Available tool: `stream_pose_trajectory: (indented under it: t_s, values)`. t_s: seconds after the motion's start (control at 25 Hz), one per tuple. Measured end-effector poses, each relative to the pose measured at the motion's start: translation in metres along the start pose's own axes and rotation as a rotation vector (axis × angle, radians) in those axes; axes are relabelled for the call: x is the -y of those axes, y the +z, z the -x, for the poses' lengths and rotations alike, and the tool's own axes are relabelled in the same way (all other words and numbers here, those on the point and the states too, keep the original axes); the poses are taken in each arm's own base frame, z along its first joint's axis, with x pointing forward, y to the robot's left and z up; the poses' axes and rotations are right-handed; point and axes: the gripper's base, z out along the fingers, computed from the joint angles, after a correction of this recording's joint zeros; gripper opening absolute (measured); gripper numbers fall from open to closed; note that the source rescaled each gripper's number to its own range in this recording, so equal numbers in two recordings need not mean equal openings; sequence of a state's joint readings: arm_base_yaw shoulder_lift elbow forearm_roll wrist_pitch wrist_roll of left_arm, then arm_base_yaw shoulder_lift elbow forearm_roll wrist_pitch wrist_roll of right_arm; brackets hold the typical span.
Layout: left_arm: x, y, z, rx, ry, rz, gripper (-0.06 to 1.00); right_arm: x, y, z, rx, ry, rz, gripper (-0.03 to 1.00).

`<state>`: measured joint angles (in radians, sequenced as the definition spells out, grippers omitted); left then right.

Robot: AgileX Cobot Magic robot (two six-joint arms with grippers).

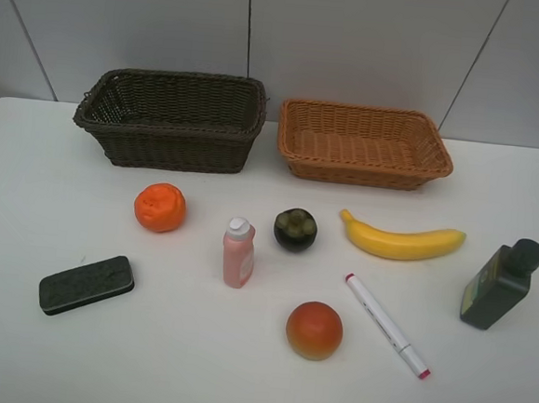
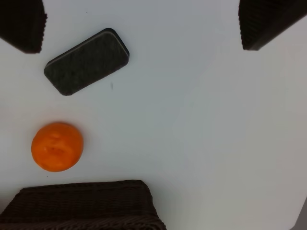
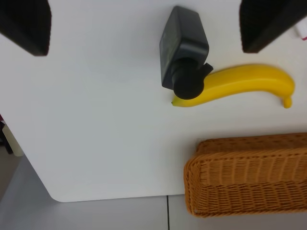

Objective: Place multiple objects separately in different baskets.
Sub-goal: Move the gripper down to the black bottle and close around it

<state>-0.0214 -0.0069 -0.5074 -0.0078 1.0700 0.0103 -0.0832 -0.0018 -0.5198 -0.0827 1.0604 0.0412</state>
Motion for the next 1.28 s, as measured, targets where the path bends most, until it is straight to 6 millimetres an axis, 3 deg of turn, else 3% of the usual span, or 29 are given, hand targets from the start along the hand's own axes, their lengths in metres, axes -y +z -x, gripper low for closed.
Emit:
stream_pose_trajectory:
  t_s: [0.16, 0.36, 0.52, 0.64, 0.8, 0.92, 1.04, 1.28]
  values:
    - [0.000, 0.000, 0.000, 0.000, 0.000, 0.000, 1.00, 0.001, 0.000, 0.025, -0.041, -0.009, -0.010, 0.98]
    - [0.000, 0.000, 0.000, 0.000, 0.000, 0.000, 1.00, 0.002, 0.026, 0.085, -0.269, -0.040, -0.046, 0.98]
    - [0.000, 0.000, 0.000, 0.000, 0.000, 0.000, 1.00, 0.002, 0.078, 0.128, -0.492, -0.074, -0.075, 0.98]
    - [0.000, 0.000, 0.000, 0.001, 0.000, 0.000, 1.00, 0.000, 0.127, 0.147, -0.618, -0.106, -0.096, 0.98]
    - [0.000, 0.000, 0.000, 0.002, 0.000, 0.000, 1.00, -0.004, 0.179, 0.151, -0.744, -0.110, -0.086, 0.98]
    - [0.000, 0.000, 0.000, 0.002, 0.000, 0.000, 1.00, -0.009, 0.209, 0.141, -0.844, -0.065, -0.073, 0.98]
    - [0.000, 0.000, 0.000, 0.003, 0.000, 0.000, 1.00, -0.014, 0.227, 0.131, -0.912, 0.010, -0.064, 0.98]
    - [0.000, 0.000, 0.000, 0.003, 0.000, 0.000, 1.00, -0.020, 0.240, 0.121, -0.972, 0.117, -0.063, 0.98]
